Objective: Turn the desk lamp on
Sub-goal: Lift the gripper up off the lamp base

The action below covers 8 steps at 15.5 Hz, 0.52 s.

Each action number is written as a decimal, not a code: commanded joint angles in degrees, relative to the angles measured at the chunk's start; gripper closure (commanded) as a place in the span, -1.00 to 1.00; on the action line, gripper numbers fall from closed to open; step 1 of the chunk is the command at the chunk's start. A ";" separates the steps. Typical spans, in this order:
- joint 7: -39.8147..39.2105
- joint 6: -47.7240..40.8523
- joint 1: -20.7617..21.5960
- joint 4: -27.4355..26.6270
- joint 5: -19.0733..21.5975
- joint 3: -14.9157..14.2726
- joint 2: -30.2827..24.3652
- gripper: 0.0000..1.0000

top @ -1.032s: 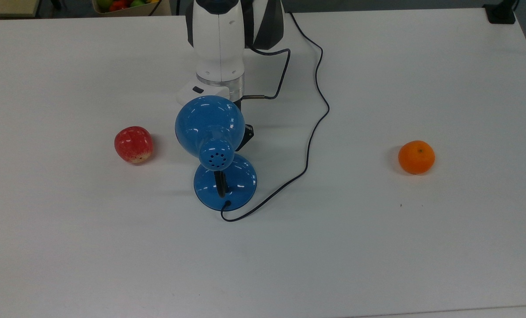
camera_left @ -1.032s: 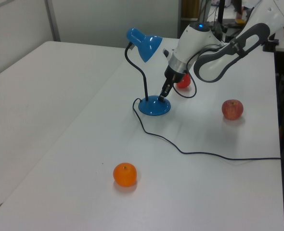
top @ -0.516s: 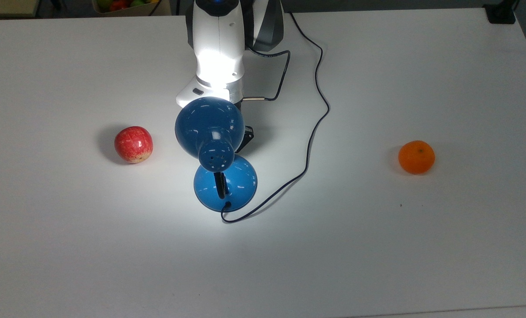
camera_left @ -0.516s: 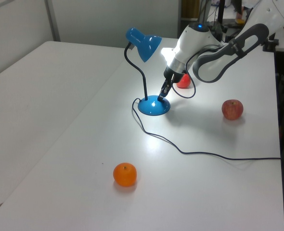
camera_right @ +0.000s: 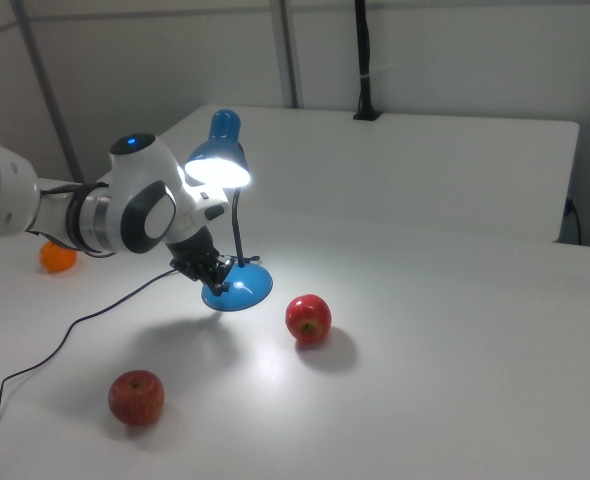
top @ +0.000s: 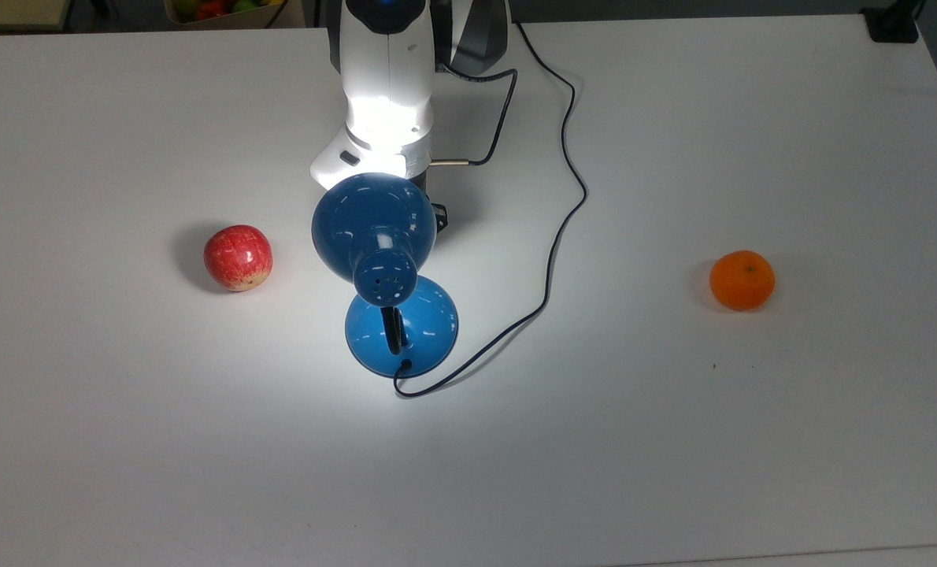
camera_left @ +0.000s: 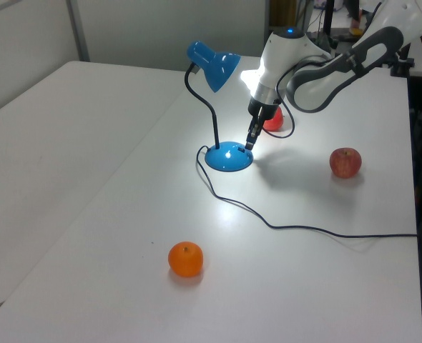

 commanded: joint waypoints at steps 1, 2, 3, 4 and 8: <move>1.58 -13.71 0.38 -1.20 -1.36 -0.07 -6.38 1.00; 1.50 -17.23 0.38 -1.03 -1.36 -0.07 -7.87 1.00; 1.49 -19.88 0.38 -0.94 -1.36 -0.07 -9.45 1.00; 1.49 -22.17 0.29 -0.85 -1.36 -0.07 -11.03 1.00; 1.49 -31.22 0.29 0.28 -1.45 -0.07 -17.36 1.00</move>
